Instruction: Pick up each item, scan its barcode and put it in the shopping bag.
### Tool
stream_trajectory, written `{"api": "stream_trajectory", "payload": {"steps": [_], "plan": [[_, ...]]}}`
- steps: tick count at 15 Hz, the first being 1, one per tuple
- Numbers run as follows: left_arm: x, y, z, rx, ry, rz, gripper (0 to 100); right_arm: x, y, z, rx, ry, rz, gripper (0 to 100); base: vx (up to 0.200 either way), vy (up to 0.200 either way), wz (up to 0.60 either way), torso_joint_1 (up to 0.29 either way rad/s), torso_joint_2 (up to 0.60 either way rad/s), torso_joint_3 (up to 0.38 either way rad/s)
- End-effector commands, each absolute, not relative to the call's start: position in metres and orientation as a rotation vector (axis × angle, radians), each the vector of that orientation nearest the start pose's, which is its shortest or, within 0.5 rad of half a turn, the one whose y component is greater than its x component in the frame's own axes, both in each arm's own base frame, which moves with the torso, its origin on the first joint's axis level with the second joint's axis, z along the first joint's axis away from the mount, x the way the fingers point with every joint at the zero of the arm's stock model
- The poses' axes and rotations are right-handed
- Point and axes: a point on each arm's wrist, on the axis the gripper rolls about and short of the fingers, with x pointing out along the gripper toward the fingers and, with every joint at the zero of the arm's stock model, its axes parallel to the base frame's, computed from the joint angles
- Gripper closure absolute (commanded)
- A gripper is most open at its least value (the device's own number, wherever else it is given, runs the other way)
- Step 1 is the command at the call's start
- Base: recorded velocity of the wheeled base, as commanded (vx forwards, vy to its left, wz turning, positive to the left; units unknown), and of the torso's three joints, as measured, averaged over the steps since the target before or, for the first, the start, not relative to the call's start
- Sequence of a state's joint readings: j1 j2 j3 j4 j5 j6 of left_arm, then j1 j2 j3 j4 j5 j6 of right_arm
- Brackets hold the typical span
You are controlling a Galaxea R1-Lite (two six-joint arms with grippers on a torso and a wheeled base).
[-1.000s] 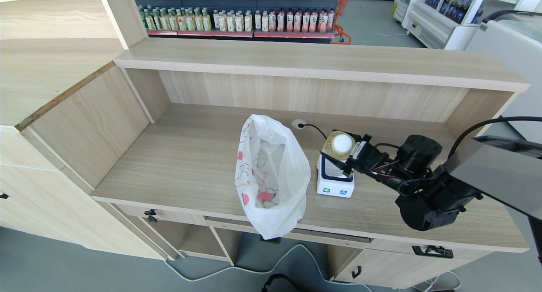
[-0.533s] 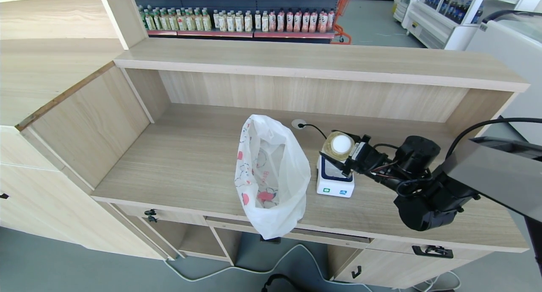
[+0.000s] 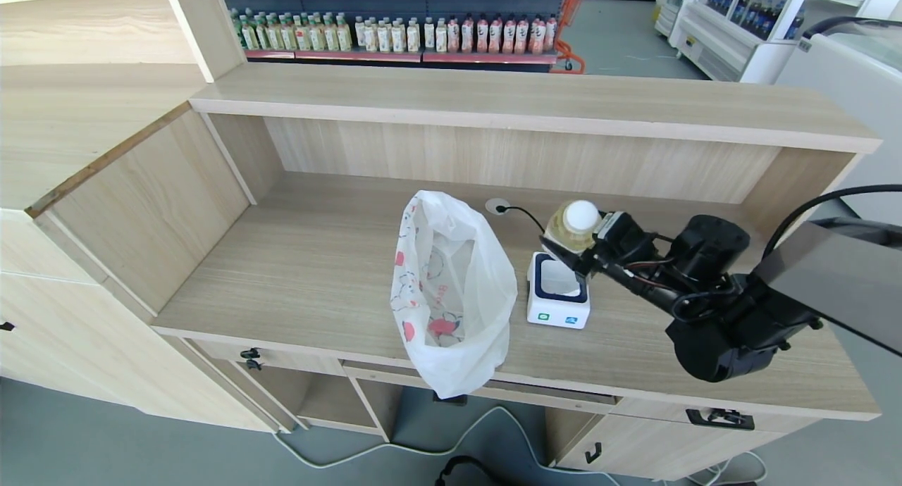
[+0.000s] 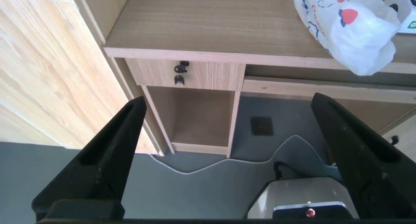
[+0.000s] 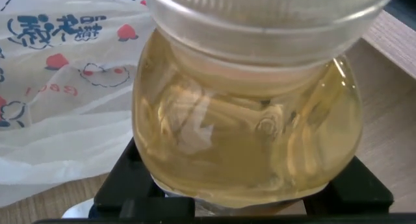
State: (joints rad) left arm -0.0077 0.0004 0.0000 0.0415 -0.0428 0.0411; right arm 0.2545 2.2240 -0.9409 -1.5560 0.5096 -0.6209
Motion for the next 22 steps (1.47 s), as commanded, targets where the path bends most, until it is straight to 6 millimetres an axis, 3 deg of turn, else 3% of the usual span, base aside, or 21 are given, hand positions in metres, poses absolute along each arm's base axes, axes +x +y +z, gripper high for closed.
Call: {"api": "stream_trajectory", "payload": {"steps": [1, 6, 11, 15, 22], "plan": [[-0.023, -0.001, 0.071, 0.041, 0.04, -0.051, 0, 0.354, 0.112, 0.156, -0.491, -0.489, 0.582, 100, 0.0, 0.0, 0.0, 0.0, 0.0, 0.0], [-0.023, -0.001, 0.071, 0.042, 0.04, -0.053, 0, 0.314, 0.119, 0.161, -0.321, -0.368, 0.652, 100, 0.0, 0.16, 0.0, -0.002, 0.0, 0.002], [-0.023, -0.001, 0.071, 0.044, 0.04, -0.053, 0, 0.304, 0.139, 0.153, -0.136, -0.213, 0.627, 100, 0.0, 0.2, 0.0, 0.004, 0.0, 0.004], [-0.023, -0.001, 0.071, 0.041, 0.04, -0.053, 0, 0.322, 0.148, 0.128, -0.076, -0.089, 0.547, 100, 0.0, 0.0, 0.0, 0.0, 0.0, 0.0], [-0.023, -0.001, 0.071, 0.041, 0.04, -0.053, 0, 0.362, 0.168, 0.089, -0.078, -0.112, 0.58, 100, 0.0, 0.0, 0.0, 0.0, 0.0, 0.0]]}}
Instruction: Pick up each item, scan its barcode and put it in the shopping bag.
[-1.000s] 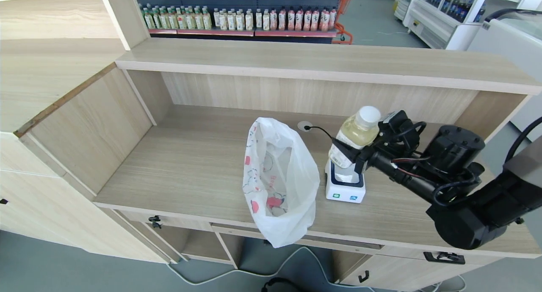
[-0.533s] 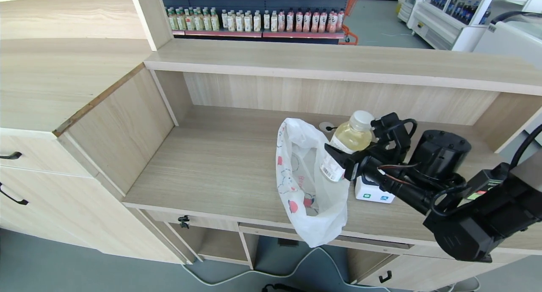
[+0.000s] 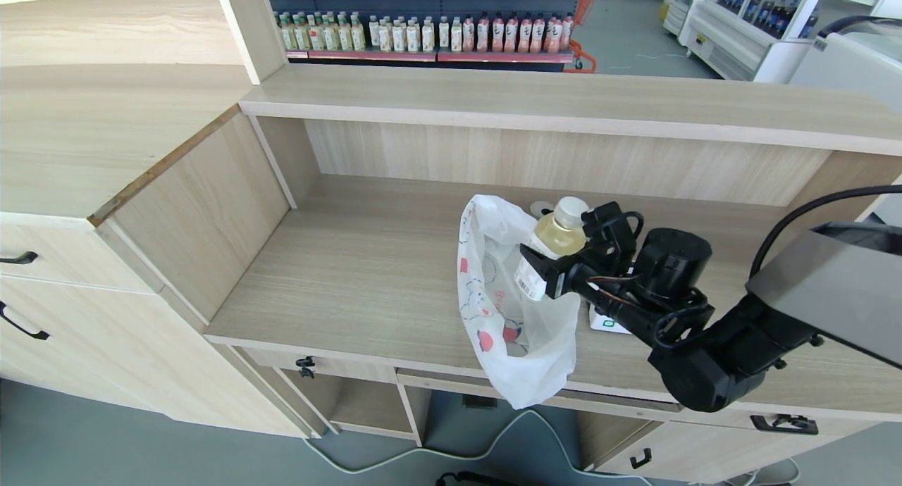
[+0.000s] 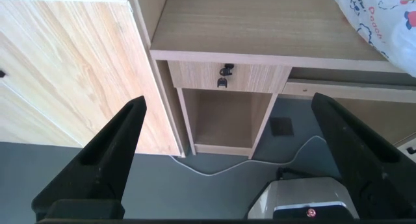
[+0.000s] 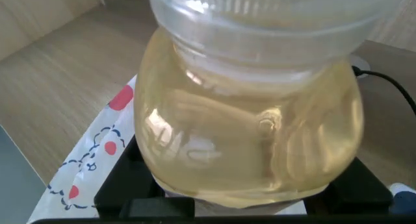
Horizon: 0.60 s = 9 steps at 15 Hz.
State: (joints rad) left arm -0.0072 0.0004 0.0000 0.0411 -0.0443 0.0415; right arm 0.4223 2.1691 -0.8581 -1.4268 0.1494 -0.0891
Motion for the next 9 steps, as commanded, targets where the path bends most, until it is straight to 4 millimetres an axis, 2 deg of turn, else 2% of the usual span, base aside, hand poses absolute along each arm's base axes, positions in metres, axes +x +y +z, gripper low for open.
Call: {"api": "stream_trajectory", "payload": {"steps": [1, 9], "plan": [[-0.023, -0.001, 0.071, 0.041, 0.04, -0.053, 0, 0.361, 0.17, 0.085, -0.086, -0.113, 0.59, 100, 0.0, 0.0, 0.0, 0.0, 0.0, 0.0], [-0.023, -0.001, 0.071, 0.041, 0.04, -0.053, 0, 0.347, 0.192, 0.07, -0.088, -0.063, 0.661, 100, 0.0, 0.0, 0.0, 0.0, 0.0, 0.0]]}}
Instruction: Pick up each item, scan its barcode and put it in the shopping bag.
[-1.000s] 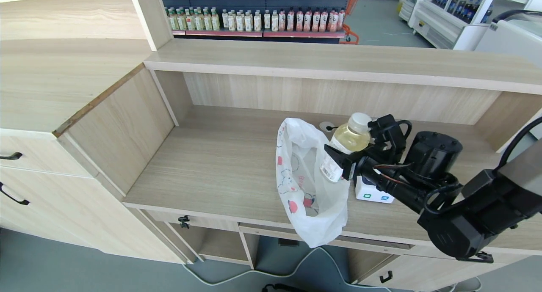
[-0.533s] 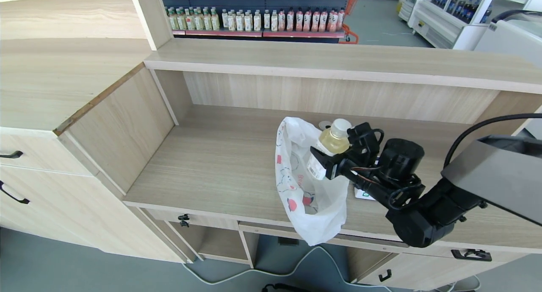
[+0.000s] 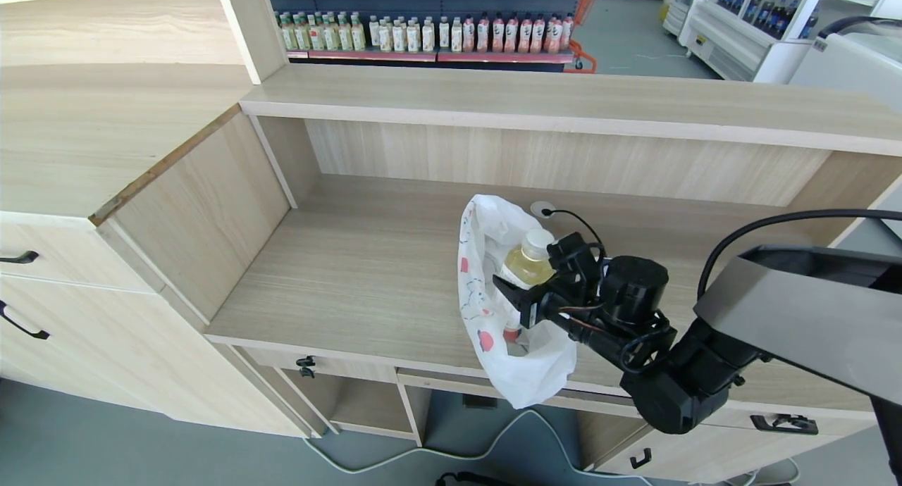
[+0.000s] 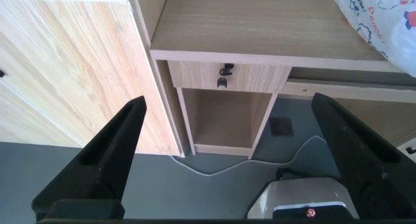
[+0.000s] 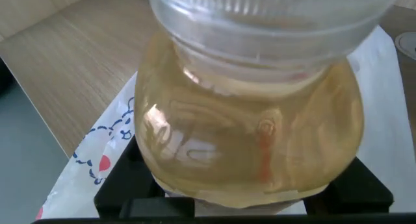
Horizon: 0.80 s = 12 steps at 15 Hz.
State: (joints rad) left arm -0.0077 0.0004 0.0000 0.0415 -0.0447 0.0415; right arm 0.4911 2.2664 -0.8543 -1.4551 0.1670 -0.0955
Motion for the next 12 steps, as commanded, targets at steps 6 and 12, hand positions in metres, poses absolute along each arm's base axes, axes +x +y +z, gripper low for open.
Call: {"api": "stream_trajectory", "payload": {"steps": [6, 12], "plan": [[-0.023, -0.001, 0.071, 0.041, 0.04, -0.053, 0, 0.347, 0.191, 0.049, -0.102, -0.025, 0.659, 100, 0.0, 0.0, 0.0, 0.0, 0.0, 0.0], [-0.023, -0.001, 0.071, 0.042, 0.04, -0.053, 0, 0.349, 0.186, 0.061, -0.09, -0.093, 0.643, 0, 0.0, 0.0, 0.0, 0.0, 0.0, 0.0]]}}
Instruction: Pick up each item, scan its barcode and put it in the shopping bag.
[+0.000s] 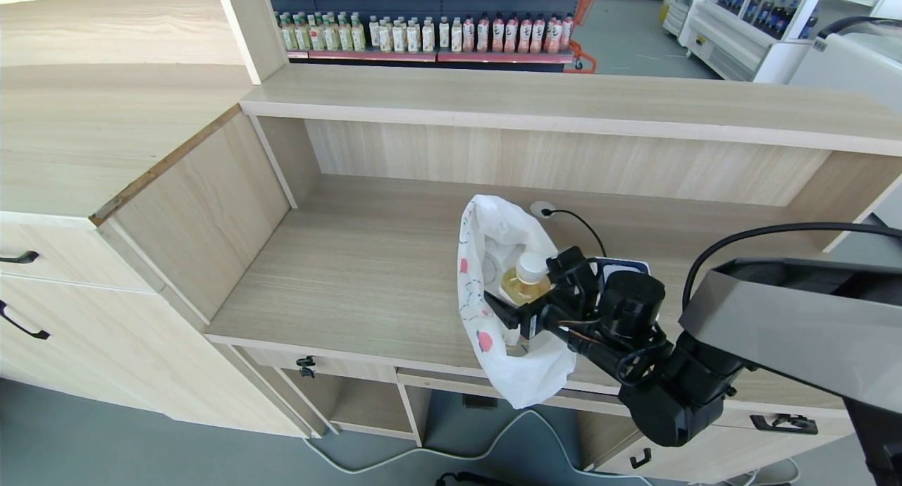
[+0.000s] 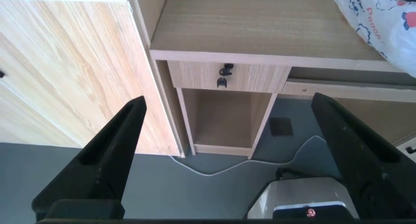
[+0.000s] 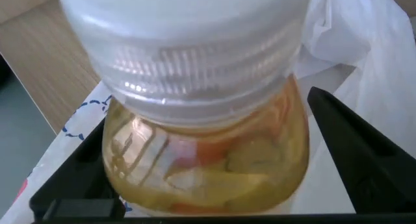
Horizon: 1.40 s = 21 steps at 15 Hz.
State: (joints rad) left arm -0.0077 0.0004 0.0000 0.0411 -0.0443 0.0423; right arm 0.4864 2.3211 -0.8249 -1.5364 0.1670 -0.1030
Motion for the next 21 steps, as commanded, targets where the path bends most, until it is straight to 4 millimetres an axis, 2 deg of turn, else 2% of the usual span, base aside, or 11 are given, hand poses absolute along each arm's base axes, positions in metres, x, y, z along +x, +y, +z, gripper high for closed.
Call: {"api": "stream_trajectory", "payload": {"steps": [1, 5, 6, 8, 10, 11, 13, 14, 15, 18, 21], "plan": [[-0.023, -0.001, 0.071, 0.042, 0.04, -0.051, 0, 0.347, 0.184, 0.072, -0.085, -0.121, 0.639, 0, 0.0, 0.0, 0.0, 0.0, 0.0, 0.0], [-0.023, -0.001, 0.071, 0.042, 0.04, -0.051, 0, 0.327, 0.172, 0.12, -0.066, -0.208, 0.63, 0, 0.0, 0.0, 0.0, 0.0, 0.0, 0.0], [-0.023, -0.001, 0.071, 0.041, 0.04, -0.051, 0, 0.325, 0.171, 0.126, -0.064, -0.216, 0.628, 0, 0.0, 0.0, 0.0, 0.0, 0.0, 0.0], [-0.023, -0.001, 0.071, 0.033, 0.041, -0.051, 0, 0.315, 0.146, 0.16, -0.084, -0.223, 0.56, 0, 0.0, 0.0, 0.0, 0.0, 0.0, 0.0], [-0.023, -0.001, 0.071, 0.033, 0.041, -0.051, 0, 0.31, 0.12, 0.174, -0.111, -0.217, 0.448, 0, 0.0, 0.0, 0.0, 0.0, 0.0, 0.0], [-0.023, -0.001, 0.071, 0.036, 0.04, -0.051, 0, 0.305, 0.097, 0.18, -0.127, -0.196, 0.326, 0, 0.0, 0.0, 0.0, 0.0, 0.0, 0.0], [-0.023, -0.001, 0.071, 0.033, 0.041, -0.051, 0, 0.293, 0.063, 0.174, -0.155, -0.137, 0.222, 0, 0.0, 0.0, 0.0, 0.0, 0.0, 0.0], [-0.023, -0.001, 0.071, 0.035, 0.041, -0.051, 0, 0.286, 0.054, 0.168, -0.165, -0.108, 0.197, 0, 0.0, 0.0, 0.0, 0.0, 0.0, 0.0], [-0.023, -0.001, 0.071, 0.033, 0.041, -0.051, 0, 0.269, 0.04, 0.153, -0.176, -0.036, 0.166, 0, 0.0, 0.0, 0.0, 0.0, 0.0, 0.0], [-0.023, -0.001, 0.071, 0.035, 0.041, -0.051, 0, 0.236, 0.029, 0.13, -0.179, 0.077, 0.147, 0, 0.0, -0.2, 0.0, -0.002, 0.0, 0.002], [-0.023, -0.001, 0.071, 0.035, 0.041, -0.051, 0, 0.224, 0.025, 0.131, -0.179, 0.081, 0.129, 0, 0.0, -0.2, 0.0, 0.001, 0.0, 0.001]]}}
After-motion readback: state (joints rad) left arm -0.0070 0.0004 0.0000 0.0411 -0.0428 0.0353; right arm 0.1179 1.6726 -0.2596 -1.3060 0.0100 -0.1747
